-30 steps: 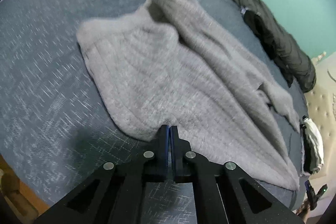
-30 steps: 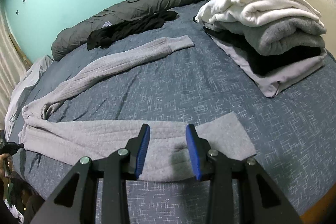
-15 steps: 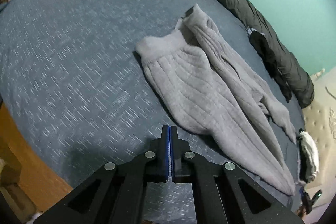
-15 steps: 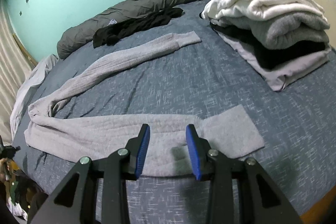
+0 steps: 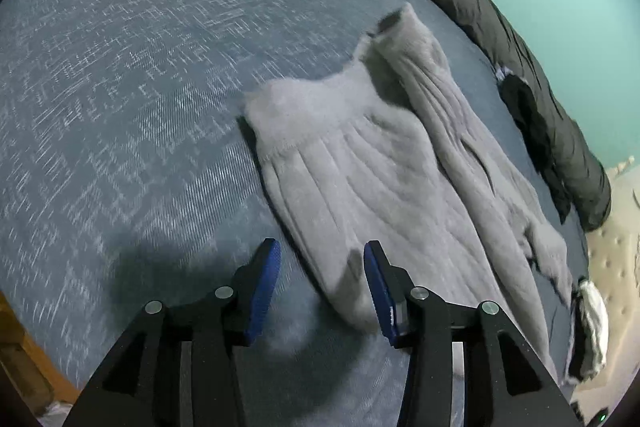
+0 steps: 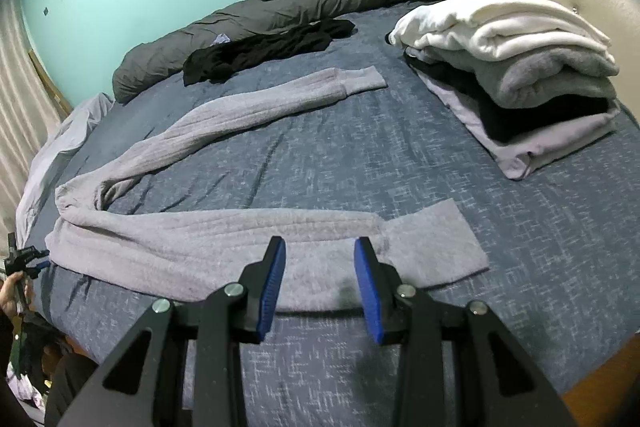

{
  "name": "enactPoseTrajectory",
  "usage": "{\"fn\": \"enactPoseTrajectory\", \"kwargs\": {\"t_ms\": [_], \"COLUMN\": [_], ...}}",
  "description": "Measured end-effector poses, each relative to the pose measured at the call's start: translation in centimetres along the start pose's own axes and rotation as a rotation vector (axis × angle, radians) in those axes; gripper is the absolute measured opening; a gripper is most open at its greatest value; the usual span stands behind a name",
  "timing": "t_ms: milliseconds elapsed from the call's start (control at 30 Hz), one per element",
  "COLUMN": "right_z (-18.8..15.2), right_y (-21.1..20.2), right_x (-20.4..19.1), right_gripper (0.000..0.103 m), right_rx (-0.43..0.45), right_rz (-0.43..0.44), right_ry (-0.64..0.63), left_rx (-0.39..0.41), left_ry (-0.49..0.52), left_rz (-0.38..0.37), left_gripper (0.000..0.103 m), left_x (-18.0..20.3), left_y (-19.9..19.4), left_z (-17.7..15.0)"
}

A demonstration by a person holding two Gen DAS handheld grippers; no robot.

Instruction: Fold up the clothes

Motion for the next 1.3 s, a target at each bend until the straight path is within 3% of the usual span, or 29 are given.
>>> {"fn": "enactPoseTrajectory", "kwargs": {"t_ms": [67, 133, 233, 400, 600, 800, 867, 933, 1067, 1167, 1300], "right_z": [0.0, 0.0, 0.4, 0.9, 1.7, 1.4, 1.0, 0.7, 0.6, 0.7, 0.8], "right_y": [-0.2, -0.4, -0.5, 0.0, 1.3, 2.6, 2.8, 2.8, 3.1, 3.5, 3.9], "right_x": [0.2, 0.4, 0.5, 0.7, 0.2, 0.6, 1.2, 1.9, 3.7, 5.0, 6.8], "right_gripper": [0.036, 0.036, 0.036, 0.036, 0.036, 0.036, 0.036, 0.036, 0.036, 0.05, 0.052], "right_rx": [-0.005, -0.009, -0.009, -0.014, -0.028, -0.083, -0.105, -0.12, -0.139, -0.151, -0.166], "right_rz": [-0.02, -0.039, -0.053, -0.058, -0.046, -0.051, -0.061, -0.063, -0.07, -0.076, -0.084], "right_ry": [-0.004, -0.007, -0.005, 0.012, 0.007, 0.017, 0.026, 0.043, 0.087, 0.121, 0.167], "left_rx": [0.002, -0.003, 0.013, 0.095, 0.122, 0.024, 0.004, -0.002, 0.013, 0.034, 0.055], "left_ry": [0.003, 0.012, 0.022, 0.031, 0.035, -0.046, -0.058, -0.068, -0.03, -0.011, 0.037], "left_rz": [-0.01, -0.017, -0.022, -0.026, -0.033, -0.029, -0.007, 0.019, 0.056, 0.064, 0.056], "left_gripper": [0.04, 0.008, 0.004, 0.003, 0.003, 0.004, 0.009, 0.026, 0.028, 0.03, 0.033], "left_x": [-0.3, -0.4, -0.5, -1.3, -2.8, -5.1, -5.4, -5.5, -5.1, -4.2, -2.2], "left_y": [0.6, 1.0, 0.6, -3.7, -7.3, -4.0, -3.2, -3.3, -5.2, -6.7, -8.8], "left_z": [0.5, 0.8, 1.1, 1.8, 1.3, -0.9, -1.4, -1.7, -1.4, -0.5, 0.0]}}
Point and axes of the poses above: each gripper's, at about its wrist camera, not at the fingertips, and y roughly the way its jaws point, x to its right, z to its top, the point moved 5 cm from there along y, roughly the way its jaws point, and after that the axes turned 4 degrees about y, right-handed, at the moved point
